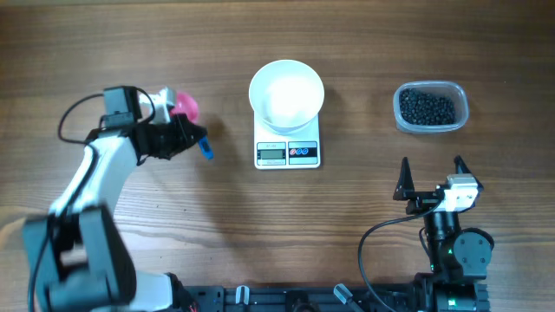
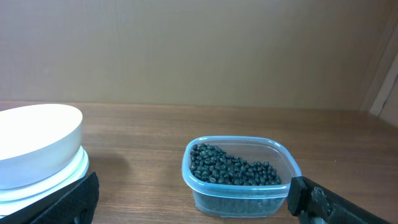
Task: Scoop item into bowl and weigh 150g on scale
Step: 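Grasp the blue handle with the left gripper and lift the scoop, then bring the right gripper to the scoop handle held by the left gripper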
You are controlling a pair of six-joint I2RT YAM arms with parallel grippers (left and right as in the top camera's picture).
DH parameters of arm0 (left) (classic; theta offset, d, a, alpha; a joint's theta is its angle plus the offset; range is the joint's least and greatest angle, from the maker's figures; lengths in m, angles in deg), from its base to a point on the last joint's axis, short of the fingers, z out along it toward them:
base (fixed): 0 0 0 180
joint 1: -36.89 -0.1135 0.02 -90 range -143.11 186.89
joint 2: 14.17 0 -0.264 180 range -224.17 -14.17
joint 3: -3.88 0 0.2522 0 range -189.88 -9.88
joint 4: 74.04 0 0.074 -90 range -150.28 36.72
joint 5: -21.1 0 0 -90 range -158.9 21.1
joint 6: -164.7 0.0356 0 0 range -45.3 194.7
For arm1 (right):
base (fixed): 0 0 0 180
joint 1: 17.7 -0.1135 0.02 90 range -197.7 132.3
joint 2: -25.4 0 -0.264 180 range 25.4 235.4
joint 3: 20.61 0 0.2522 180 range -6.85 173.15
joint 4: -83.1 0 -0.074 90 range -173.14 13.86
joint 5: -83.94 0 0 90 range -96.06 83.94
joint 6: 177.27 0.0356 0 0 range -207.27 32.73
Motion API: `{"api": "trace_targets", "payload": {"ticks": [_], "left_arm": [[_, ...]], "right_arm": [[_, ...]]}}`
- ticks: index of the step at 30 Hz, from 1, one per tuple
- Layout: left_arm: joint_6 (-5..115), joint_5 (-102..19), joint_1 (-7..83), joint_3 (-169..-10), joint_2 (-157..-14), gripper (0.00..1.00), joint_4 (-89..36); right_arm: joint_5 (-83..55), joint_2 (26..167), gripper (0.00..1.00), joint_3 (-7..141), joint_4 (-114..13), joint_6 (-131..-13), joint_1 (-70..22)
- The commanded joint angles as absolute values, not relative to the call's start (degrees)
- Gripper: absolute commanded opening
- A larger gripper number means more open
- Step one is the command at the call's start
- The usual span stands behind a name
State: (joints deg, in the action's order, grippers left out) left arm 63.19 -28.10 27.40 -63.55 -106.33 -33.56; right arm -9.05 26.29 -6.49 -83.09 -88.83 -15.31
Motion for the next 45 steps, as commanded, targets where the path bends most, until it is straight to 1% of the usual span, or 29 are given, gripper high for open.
{"api": "trace_targets", "payload": {"ticks": [1, 4, 6, 9, 12, 21, 30, 34, 37, 38, 40, 41, 42, 44, 45], "left_arm": [[50.1, -16.1, 27.4, -65.3, -95.7, 0.04, -32.3], [43.6, -8.2, 27.4, -65.3, -88.4, 0.04, -28.4], [41.7, -3.8, 27.4, -65.3, -84.2, 0.04, -24.6], [40.1, -0.4, 27.4, -65.3, -78.7, 0.04, -20.4], [39.5, -0.4, 28.2, -65.3, -73.6, 0.04, -19.3], [39.5, -6.3, 33.7, -65.3, -64.7, 0.04, -19.4], [39.5, -17.5, 40.8, -65.3, -61.3, 0.04, -18.1], [39.7, -19.7, 43.0, -65.3, -59.8, 0.04, -17.0], [39.7, -23.5, 43.4, -65.3, -59.2, 0.04, -17.9], [39.7, -24.6, 43.5, -65.3, -59.1, 0.04, -18.6], [39.7, -25.1, 43.5, -65.3, -59.1, 0.04, -21.1], [39.4, -25.1, 43.5, -65.3, -59.1, 0.04, -23.3], [38.6, -25.1, 43.5, -65.3, -59.1, 0.04, -25.4], [36.2, -25.1, 43.5, -65.3, -59.1, 0.04, -29.5], [33.6, -25.1, 43.5, -65.3, -59.1, 0.04, -33.9]], "right_arm": [[-9.5, 25.8, 1.00, -6.6, -83.2, -88.3, -15.6], [-9.5, 25.8, 0.99, -6.6, -83.2, -88.4, -15.6], [-9.5, 25.8, 1.00, -6.6, -83.2, -88.4, -15.6], [-9.5, 25.8, 1.00, -6.6, -83.2, -88.3, -15.6], [-9.5, 25.8, 1.00, -6.6, -83.2, -88.3, -15.6], [-9.5, 25.8, 1.00, -6.6, -83.2, -88.3, -15.6], [-9.5, 25.8, 1.00, -6.6, -83.2, -89.0, -15.6], [-11.1, 25.8, 1.00, -6.6, -83.4, -87.0, -15.6], [-20.4, 25.8, 1.00, -6.6, -84.2, -73.9, -15.6], [-23.9, 25.8, 1.00, -6.6, -84.5, -66.6, -15.6], [-30.4, 25.8, 1.00, -6.6, -84.9, -50.4, -15.6], [-35.0, 25.8, 0.99, -6.6, -85.1, -38.4, -15.6], [-37.8, 25.8, 1.00, -6.6, -85.1, -29.0, -15.6], [-39.9, 25.8, 1.00, -6.6, -85.4, -14.0, -15.6], [-41.7, 25.8, 1.00, -6.6, -87.9, -7.1, -15.6]]}}
